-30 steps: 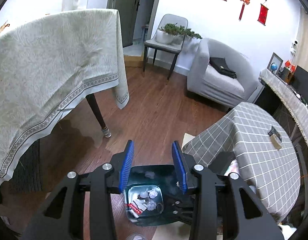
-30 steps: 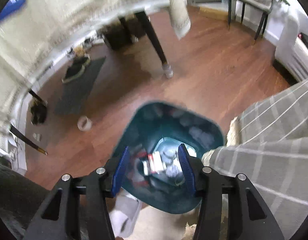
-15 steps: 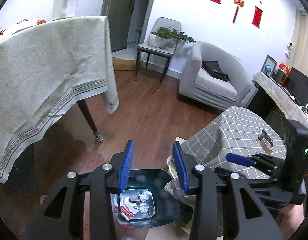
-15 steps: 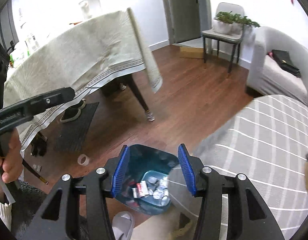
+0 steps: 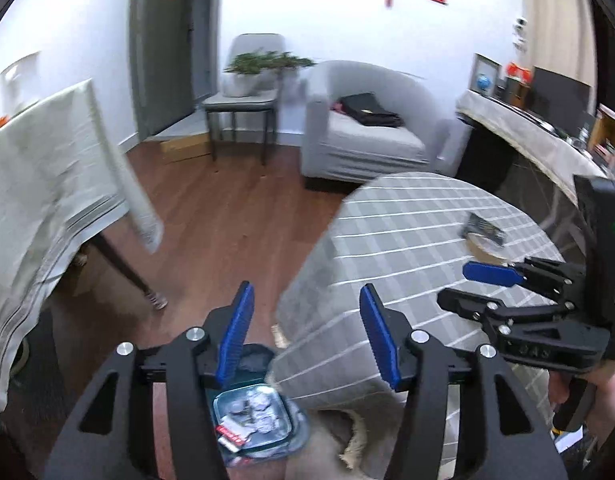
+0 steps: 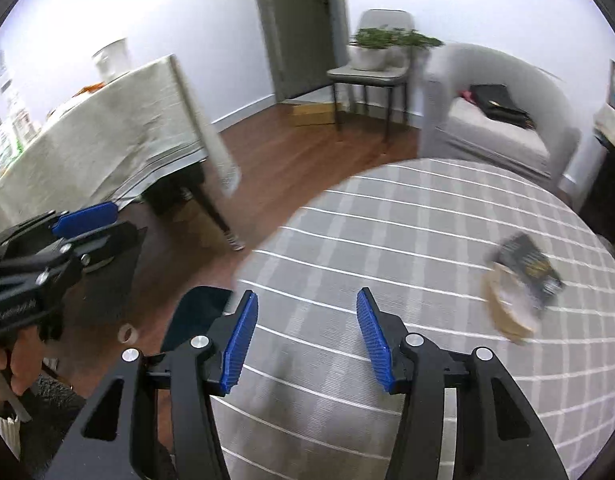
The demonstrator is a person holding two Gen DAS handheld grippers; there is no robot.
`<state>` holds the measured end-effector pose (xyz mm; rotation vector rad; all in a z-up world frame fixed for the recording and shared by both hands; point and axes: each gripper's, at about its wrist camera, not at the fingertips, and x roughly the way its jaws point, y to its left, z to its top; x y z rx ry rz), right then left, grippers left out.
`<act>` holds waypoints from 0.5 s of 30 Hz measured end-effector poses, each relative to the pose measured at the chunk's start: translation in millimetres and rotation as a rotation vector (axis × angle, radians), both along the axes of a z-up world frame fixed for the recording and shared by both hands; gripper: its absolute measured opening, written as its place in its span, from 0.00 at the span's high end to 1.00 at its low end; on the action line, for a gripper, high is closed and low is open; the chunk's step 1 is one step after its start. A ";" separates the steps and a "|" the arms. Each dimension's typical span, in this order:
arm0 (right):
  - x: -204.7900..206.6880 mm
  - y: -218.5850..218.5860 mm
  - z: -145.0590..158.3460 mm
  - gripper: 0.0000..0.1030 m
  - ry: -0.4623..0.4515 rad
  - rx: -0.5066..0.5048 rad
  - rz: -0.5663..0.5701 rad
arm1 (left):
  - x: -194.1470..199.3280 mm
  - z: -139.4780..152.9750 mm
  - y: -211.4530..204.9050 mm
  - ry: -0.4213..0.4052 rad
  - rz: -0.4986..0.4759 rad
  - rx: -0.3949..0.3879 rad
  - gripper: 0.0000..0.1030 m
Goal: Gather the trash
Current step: 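Move both open tools back over the table toward the book and tape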
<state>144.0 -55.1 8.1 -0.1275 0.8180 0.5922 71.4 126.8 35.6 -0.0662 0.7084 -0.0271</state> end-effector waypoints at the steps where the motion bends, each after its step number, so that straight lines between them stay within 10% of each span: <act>1: 1.3 -10.7 0.9 0.47 -0.004 -0.002 -0.017 | 1.7 0.0 -8.6 -0.001 -0.014 0.004 0.43; 15: 15.8 -104.1 4.7 0.35 -0.001 -0.004 -0.148 | 28.0 -23.8 -121.4 0.029 -0.173 0.045 0.38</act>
